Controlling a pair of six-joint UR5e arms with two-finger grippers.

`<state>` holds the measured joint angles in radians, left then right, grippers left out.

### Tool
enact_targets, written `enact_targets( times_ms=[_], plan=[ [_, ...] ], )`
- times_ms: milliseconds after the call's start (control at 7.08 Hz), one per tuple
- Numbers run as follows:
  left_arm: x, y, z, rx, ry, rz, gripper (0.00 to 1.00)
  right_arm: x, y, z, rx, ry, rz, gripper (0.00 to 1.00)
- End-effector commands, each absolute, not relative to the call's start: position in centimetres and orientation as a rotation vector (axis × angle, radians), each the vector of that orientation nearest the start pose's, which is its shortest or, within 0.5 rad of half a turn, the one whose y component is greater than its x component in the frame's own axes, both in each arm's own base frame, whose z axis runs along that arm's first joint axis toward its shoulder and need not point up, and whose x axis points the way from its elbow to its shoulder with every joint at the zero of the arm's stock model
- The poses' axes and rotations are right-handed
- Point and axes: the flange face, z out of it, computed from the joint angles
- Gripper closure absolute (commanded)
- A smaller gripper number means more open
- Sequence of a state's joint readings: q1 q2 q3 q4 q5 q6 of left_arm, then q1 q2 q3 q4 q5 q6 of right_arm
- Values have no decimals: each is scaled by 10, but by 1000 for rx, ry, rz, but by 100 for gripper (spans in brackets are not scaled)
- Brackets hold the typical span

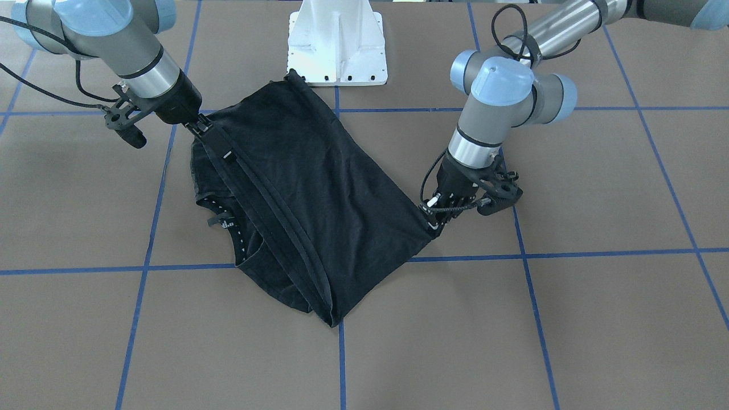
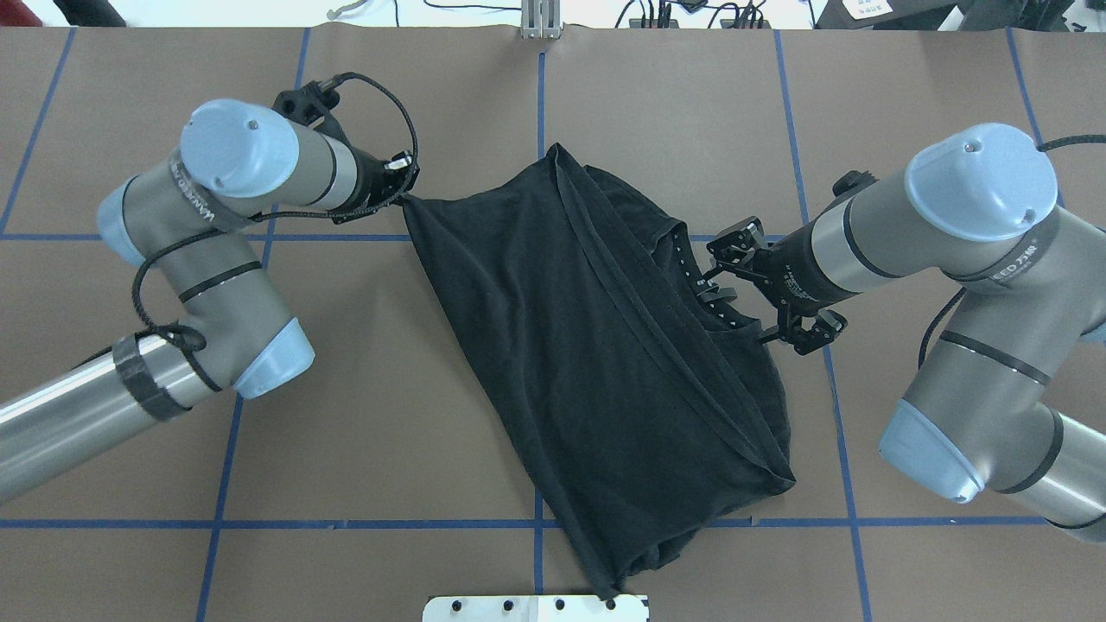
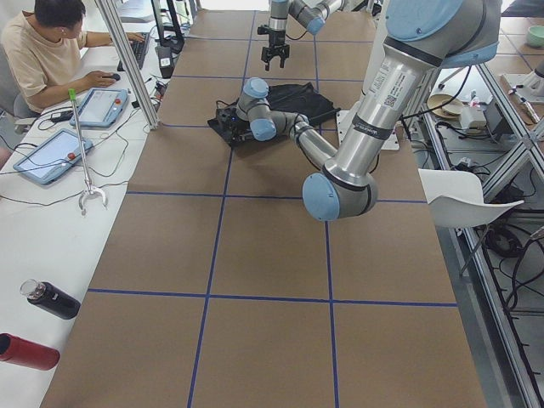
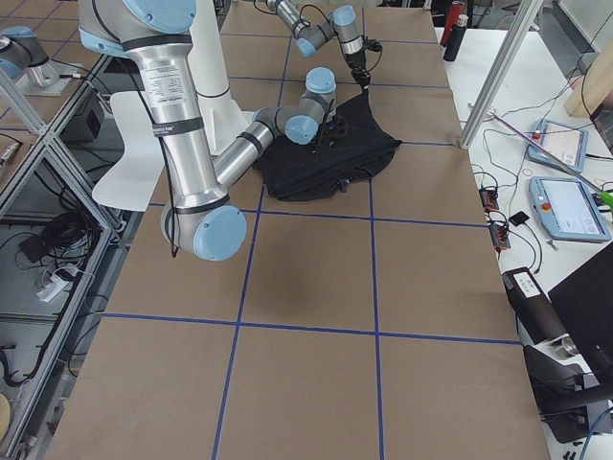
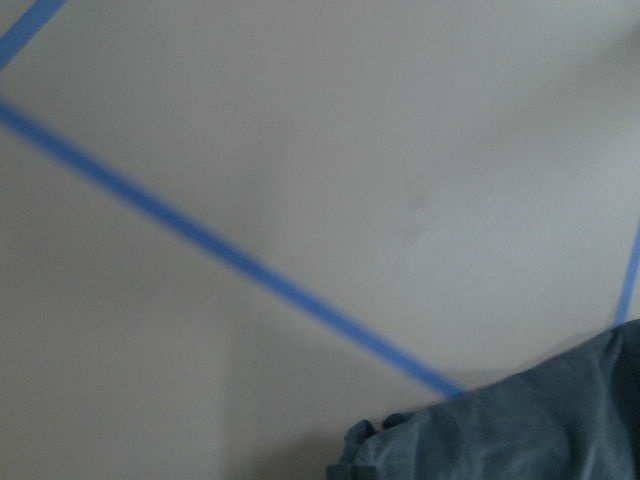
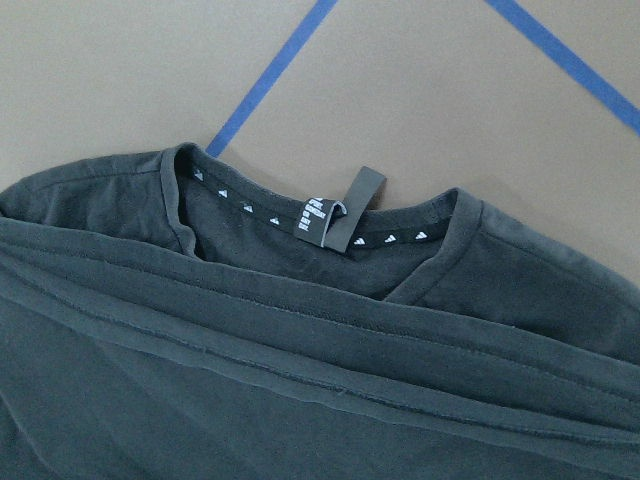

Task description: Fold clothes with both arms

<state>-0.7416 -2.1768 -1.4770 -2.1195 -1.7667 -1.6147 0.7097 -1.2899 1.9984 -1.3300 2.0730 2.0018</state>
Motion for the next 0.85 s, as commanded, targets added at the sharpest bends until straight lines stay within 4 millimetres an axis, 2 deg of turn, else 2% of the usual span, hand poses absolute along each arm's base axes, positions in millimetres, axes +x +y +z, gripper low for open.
enact_targets(
  times_ms=[0,141,282,423,565,706],
  plan=[
    [456,-665,299,352,1075,-520,100,-351,-427,285,-329,-1016,813,0],
    [473,-692,305,418,1088,-447,100,-350,-430,283,-307,-1022,824,0],
    [484,-704,312,486,1098,-376,100,-353,-431,281,-287,-1023,829,0],
    [492,-717,311,575,1059,-290,100,-355,-432,281,-266,-1023,836,0],
    [493,-721,310,596,1041,-277,98,-371,-436,273,-258,-1027,827,0],
    [493,-720,310,597,1041,-275,17,-387,-438,267,-244,-1028,823,0]
  ],
)
